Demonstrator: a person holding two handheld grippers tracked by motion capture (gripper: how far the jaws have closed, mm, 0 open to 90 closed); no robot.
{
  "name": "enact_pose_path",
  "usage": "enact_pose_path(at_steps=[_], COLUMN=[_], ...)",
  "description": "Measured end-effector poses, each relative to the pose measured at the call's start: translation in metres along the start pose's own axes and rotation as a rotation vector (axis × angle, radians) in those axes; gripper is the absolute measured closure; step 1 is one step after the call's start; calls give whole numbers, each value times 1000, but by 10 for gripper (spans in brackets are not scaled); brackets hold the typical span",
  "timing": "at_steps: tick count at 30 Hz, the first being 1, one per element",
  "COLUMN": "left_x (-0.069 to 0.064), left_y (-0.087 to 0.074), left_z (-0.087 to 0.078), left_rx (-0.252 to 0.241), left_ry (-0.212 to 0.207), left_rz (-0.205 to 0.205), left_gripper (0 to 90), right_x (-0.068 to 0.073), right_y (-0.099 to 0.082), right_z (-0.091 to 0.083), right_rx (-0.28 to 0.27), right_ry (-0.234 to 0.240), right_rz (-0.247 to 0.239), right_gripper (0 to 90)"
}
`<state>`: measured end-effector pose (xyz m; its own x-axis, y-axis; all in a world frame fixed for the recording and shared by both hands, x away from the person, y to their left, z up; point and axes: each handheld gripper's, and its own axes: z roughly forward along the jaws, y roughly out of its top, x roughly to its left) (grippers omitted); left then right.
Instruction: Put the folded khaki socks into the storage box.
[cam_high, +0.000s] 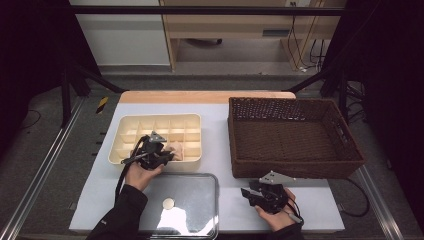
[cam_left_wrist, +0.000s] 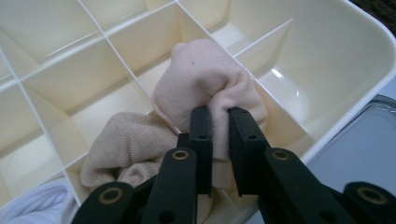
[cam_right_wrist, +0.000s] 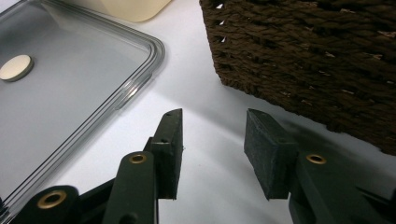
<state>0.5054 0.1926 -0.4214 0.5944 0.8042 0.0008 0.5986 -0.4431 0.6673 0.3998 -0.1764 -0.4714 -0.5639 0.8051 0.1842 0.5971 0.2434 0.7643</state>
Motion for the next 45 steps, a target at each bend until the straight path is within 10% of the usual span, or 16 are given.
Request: enact_pose_path(at_steps=[5,12,31,39,45], left_x=[2,2,-3,-1,0], left_y=[2,17,12,12,11], left_z=[-16,-15,21,19,-19], left_rx=[-98,-189,-22,-38,-172], left_ry=[-11,-11,-22,-45,-47], left_rz=[-40,-50,41,28,16], left_gripper=[685,802,893,859,688], right_x=[-1,0,1,4,7], right_y=[0,0,1,5,9], right_z=[0,0,3,5,6], right_rx=[-2,-3,9,6,-12], right_ry=[-2,0,0,11,15], right_rz=[0,-5,-7,-14,-31], right_gripper=[577,586,592,595,593])
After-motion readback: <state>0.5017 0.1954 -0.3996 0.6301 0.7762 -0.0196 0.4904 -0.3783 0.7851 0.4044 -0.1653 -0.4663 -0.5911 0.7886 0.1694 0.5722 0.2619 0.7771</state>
